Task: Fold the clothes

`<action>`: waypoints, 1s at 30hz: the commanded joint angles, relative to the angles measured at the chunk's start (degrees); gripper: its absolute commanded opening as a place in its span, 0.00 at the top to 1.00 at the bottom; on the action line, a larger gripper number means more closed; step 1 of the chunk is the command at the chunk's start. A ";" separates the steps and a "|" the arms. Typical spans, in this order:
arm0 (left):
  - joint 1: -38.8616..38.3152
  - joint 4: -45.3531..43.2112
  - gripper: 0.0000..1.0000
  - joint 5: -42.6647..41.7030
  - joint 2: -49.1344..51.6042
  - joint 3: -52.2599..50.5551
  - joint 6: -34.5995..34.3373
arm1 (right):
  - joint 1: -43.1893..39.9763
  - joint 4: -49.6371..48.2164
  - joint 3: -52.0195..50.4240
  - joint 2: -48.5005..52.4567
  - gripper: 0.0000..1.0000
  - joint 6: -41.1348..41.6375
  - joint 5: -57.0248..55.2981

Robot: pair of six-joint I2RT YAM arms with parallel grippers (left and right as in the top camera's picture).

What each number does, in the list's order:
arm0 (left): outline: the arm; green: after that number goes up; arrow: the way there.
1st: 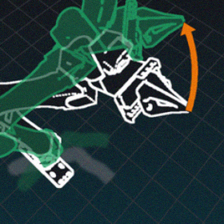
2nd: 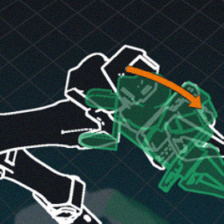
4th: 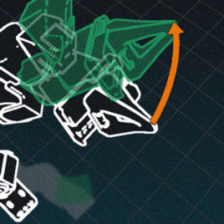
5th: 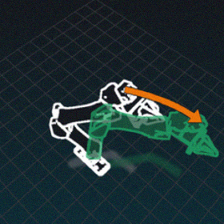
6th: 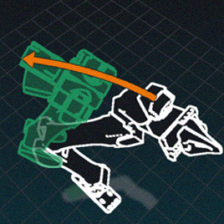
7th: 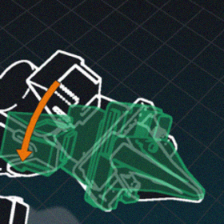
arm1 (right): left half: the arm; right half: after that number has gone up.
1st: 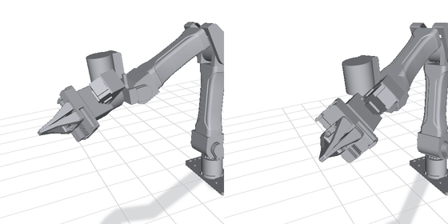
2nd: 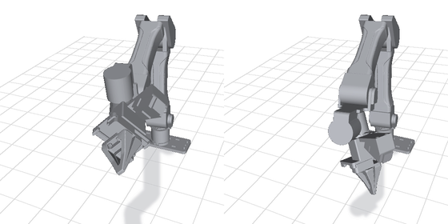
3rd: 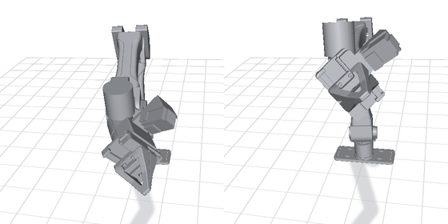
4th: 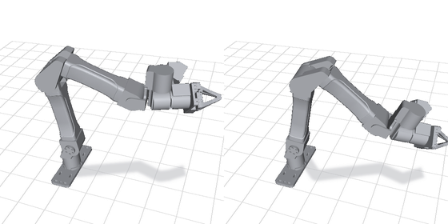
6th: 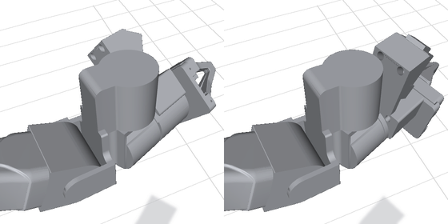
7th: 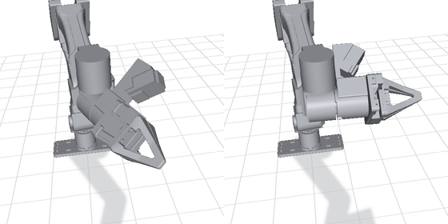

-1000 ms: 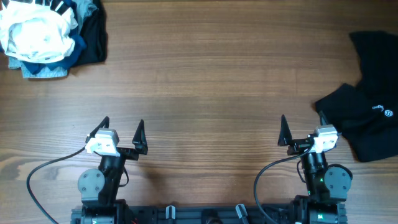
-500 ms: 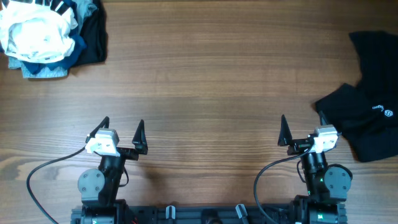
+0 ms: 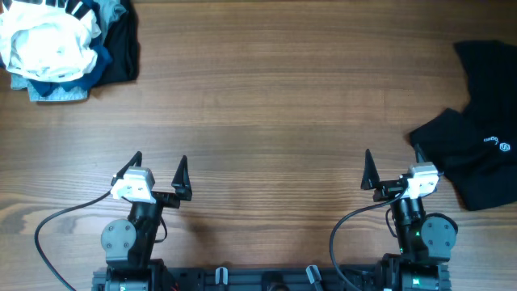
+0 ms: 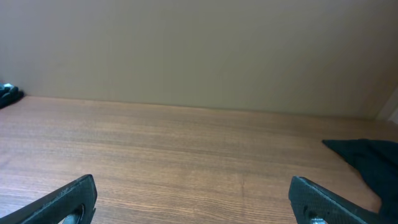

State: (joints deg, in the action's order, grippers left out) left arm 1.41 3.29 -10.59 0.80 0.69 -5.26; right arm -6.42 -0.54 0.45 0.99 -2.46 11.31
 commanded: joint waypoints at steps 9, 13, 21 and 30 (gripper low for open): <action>0.15 -3.76 0.00 -5.46 -0.42 -0.37 -0.87 | 0.20 -1.84 -0.15 -0.09 0.00 0.44 1.18; 0.15 -2.51 0.00 -7.72 0.15 -0.37 -0.76 | 0.13 -7.61 0.07 0.17 0.00 4.57 1.18; 0.15 -2.43 0.00 -9.35 11.54 6.58 -0.76 | 0.13 -9.42 9.05 13.05 0.00 5.97 1.20; 0.15 5.07 0.00 -11.98 36.59 27.56 -1.03 | -0.04 1.31 32.13 40.26 0.00 10.73 2.23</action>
State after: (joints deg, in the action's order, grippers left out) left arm 1.41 3.95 -20.08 28.53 18.41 -5.52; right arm -6.42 -4.27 22.57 31.88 5.10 11.97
